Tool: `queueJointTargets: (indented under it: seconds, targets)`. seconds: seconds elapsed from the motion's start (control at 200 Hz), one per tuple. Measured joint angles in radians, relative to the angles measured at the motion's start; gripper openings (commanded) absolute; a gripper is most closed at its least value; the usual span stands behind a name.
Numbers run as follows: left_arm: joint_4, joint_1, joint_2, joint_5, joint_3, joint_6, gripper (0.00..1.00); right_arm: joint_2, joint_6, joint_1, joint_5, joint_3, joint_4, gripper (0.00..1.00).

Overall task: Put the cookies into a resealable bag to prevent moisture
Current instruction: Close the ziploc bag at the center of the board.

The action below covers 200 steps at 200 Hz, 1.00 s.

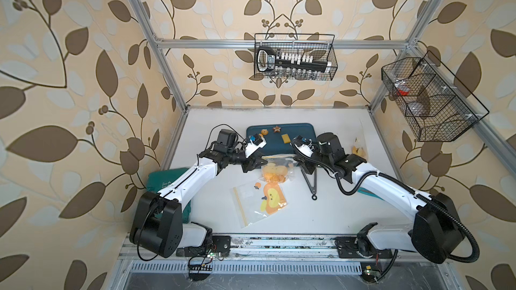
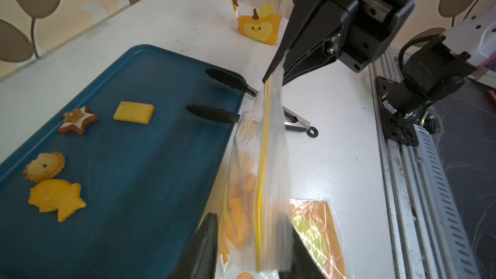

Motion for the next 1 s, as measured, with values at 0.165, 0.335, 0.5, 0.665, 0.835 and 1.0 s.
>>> queueJointTargets:
  seconds: [0.165, 0.335, 0.5, 0.665, 0.835, 1.0]
  targets:
    - [0.012, -0.044, 0.024, -0.048, 0.018, -0.017, 0.00, 0.000, 0.000, 0.000, 0.000, 0.000, 0.002, 0.00]
    - [0.018, -0.050, 0.033, -0.051, 0.031, 0.003, 0.23, 0.000, 0.000, -0.003, 0.000, 0.000, 0.006, 0.00]
    - [0.060, -0.047, 0.008, -0.069, 0.001, -0.017, 0.00, 0.000, 0.000, -0.003, 0.006, 0.000, 0.006, 0.00]
    - [0.066, -0.039, 0.000, -0.068, 0.001, -0.013, 0.00, 0.000, 0.000, -0.002, 0.011, 0.000, 0.007, 0.11]
    - [0.058, -0.034, 0.000, -0.042, 0.001, -0.008, 0.00, 0.005, -0.033, 0.031, 0.017, 0.007, -0.006, 0.82]
    - [0.053, -0.034, 0.000, -0.022, 0.001, 0.000, 0.00, 0.085, -0.099, 0.120, 0.023, 0.113, -0.047, 0.78]
